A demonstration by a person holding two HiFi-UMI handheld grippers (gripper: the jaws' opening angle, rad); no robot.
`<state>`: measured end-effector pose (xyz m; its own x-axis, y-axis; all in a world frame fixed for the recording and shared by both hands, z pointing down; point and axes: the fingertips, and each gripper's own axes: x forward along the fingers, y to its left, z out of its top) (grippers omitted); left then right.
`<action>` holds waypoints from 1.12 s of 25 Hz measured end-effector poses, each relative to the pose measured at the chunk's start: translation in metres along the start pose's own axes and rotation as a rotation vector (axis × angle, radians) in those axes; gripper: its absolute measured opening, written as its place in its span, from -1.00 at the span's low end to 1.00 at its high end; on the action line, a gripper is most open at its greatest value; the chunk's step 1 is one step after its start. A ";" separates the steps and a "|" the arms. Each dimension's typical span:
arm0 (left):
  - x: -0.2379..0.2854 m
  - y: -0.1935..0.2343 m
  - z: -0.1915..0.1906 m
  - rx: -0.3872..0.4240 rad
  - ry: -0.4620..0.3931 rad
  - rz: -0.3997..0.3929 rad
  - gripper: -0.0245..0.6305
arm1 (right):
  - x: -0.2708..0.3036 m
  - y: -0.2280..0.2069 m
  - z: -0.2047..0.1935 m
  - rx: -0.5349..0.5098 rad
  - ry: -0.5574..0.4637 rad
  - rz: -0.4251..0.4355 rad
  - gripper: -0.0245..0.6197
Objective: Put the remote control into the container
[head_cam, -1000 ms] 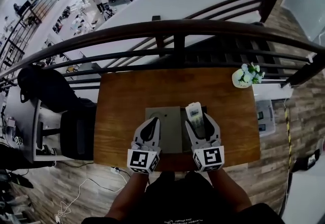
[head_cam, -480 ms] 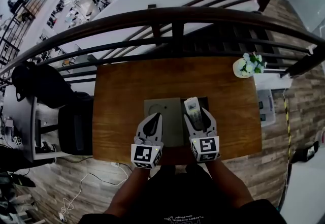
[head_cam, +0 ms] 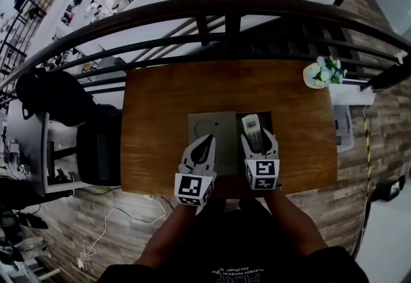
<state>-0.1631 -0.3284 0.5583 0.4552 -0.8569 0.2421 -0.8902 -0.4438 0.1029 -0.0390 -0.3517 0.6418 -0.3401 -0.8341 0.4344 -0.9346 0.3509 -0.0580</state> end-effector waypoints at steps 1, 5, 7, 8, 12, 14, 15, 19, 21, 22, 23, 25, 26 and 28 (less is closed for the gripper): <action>-0.001 0.001 0.000 0.002 -0.001 0.000 -0.90 | 0.003 0.001 -0.005 0.003 0.013 -0.006 -0.10; -0.001 0.012 -0.009 0.004 0.018 0.016 -0.90 | 0.013 0.001 -0.020 0.024 0.056 -0.026 -0.10; 0.000 0.014 -0.013 0.002 0.033 0.018 -0.90 | 0.017 -0.002 -0.028 0.039 0.079 -0.038 -0.10; 0.000 0.015 -0.015 0.001 0.038 0.019 -0.90 | 0.019 -0.004 -0.033 0.041 0.093 -0.043 -0.10; 0.003 0.013 -0.017 -0.005 0.044 0.022 -0.90 | 0.028 -0.009 -0.047 0.053 0.141 -0.052 -0.10; 0.004 0.012 -0.017 -0.007 0.043 0.019 -0.90 | 0.032 -0.011 -0.051 0.062 0.161 -0.058 -0.10; 0.004 0.012 -0.017 -0.008 0.043 0.018 -0.90 | 0.034 -0.012 -0.054 0.066 0.171 -0.062 -0.10; 0.005 0.017 -0.023 -0.017 0.056 0.022 -0.90 | 0.041 -0.013 -0.063 0.080 0.212 -0.066 -0.10; 0.006 0.020 -0.029 -0.027 0.076 0.029 -0.90 | 0.043 -0.014 -0.068 0.078 0.233 -0.065 -0.10; 0.007 0.021 -0.032 -0.033 0.087 0.031 -0.90 | 0.044 -0.014 -0.071 0.072 0.244 -0.066 -0.10; 0.008 0.022 -0.034 -0.040 0.098 0.032 -0.90 | 0.044 -0.015 -0.074 0.068 0.254 -0.067 -0.10; 0.012 0.022 -0.038 -0.047 0.112 0.034 -0.90 | 0.044 -0.017 -0.078 0.069 0.272 -0.070 -0.10; 0.013 0.023 -0.038 -0.046 0.114 0.037 -0.90 | 0.044 -0.018 -0.079 0.073 0.279 -0.071 -0.10; 0.015 0.026 -0.039 -0.041 0.119 0.042 -0.90 | 0.046 -0.018 -0.081 0.081 0.294 -0.071 -0.10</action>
<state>-0.1802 -0.3426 0.6026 0.4142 -0.8364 0.3591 -0.9096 -0.3952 0.1287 -0.0292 -0.3617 0.7352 -0.2403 -0.6921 0.6806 -0.9641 0.2517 -0.0845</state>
